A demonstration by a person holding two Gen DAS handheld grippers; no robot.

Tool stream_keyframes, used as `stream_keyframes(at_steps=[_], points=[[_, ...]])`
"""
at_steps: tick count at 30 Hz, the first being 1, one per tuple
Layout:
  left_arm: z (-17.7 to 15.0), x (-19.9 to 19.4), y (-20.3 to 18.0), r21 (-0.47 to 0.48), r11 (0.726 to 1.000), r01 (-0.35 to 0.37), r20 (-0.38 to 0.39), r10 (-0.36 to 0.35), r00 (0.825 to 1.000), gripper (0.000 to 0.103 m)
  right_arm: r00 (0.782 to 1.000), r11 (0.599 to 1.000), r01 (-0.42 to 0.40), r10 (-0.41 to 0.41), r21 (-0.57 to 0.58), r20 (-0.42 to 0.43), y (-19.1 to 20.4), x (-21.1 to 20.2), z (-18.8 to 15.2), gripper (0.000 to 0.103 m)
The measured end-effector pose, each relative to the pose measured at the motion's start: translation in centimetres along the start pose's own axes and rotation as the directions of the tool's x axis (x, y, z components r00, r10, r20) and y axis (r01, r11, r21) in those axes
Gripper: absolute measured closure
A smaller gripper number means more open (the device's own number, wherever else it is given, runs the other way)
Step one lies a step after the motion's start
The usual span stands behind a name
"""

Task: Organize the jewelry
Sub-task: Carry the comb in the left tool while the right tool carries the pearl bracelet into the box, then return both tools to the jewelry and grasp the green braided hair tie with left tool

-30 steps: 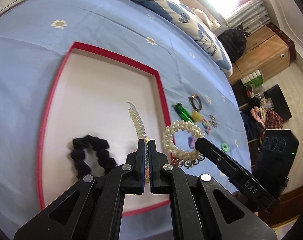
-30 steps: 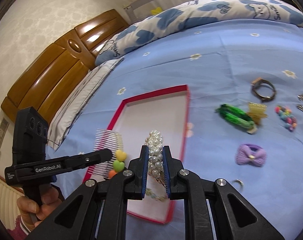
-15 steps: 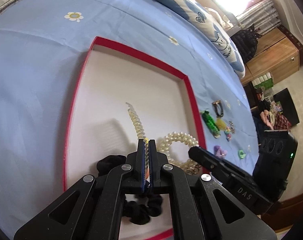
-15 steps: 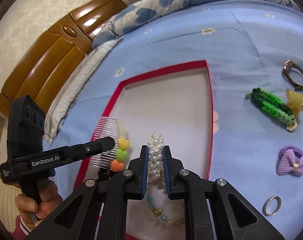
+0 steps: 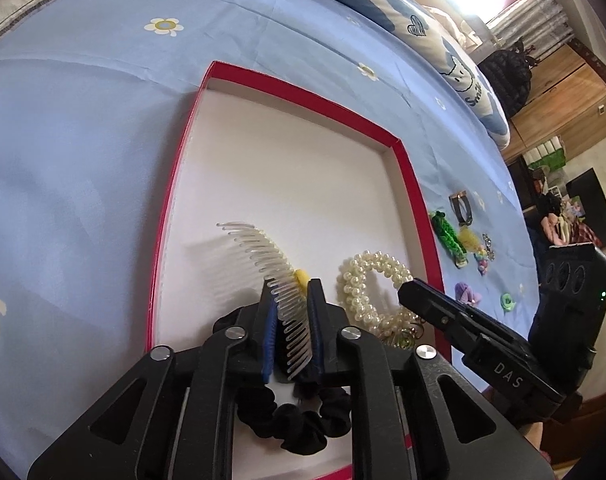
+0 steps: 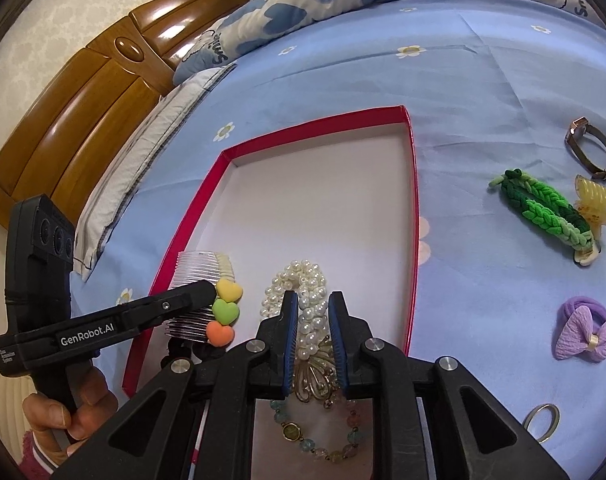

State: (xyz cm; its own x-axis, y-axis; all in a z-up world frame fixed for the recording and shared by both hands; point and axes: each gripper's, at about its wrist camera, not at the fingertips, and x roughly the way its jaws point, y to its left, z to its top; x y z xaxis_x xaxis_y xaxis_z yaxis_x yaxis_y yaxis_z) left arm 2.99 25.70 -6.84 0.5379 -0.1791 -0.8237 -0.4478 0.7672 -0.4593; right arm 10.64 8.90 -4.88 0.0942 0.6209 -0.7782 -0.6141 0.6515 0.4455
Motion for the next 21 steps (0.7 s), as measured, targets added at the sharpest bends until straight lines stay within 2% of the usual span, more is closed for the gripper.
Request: stream_keyframes(at_steps=[4,8,14,21], points=[[-0.2,-0.4,-0.3,0.014,1.0,-0.025,-0.006,0.025,1.0,0.078,1.0,1.0,0.001,-0.001,0.004,0.0,0.0,-0.1,0.0,0.084],[-0.5,-1.0,-0.5,0.02,0.999,-0.042,-0.005,0.042,0.999,0.065,1.0,1.0,-0.004,0.004,0.001,0.01,0.3,-0.5,0.0,0.082],[-0.8,-2.1,-0.7,0.02,0.998,-0.056,0.013,0.056,0.998,0.062,0.999,1.0,-0.015,0.015,-0.001,0.034,0.4,-1.7,-0.2,0.077],[-1.0,-2.9,-1.2,0.023,0.997,-0.076,0.033,0.075,0.997,0.062,0.998,1.0,-0.023,0.022,0.008,0.053,0.1,-2.9,-0.5,0.076]])
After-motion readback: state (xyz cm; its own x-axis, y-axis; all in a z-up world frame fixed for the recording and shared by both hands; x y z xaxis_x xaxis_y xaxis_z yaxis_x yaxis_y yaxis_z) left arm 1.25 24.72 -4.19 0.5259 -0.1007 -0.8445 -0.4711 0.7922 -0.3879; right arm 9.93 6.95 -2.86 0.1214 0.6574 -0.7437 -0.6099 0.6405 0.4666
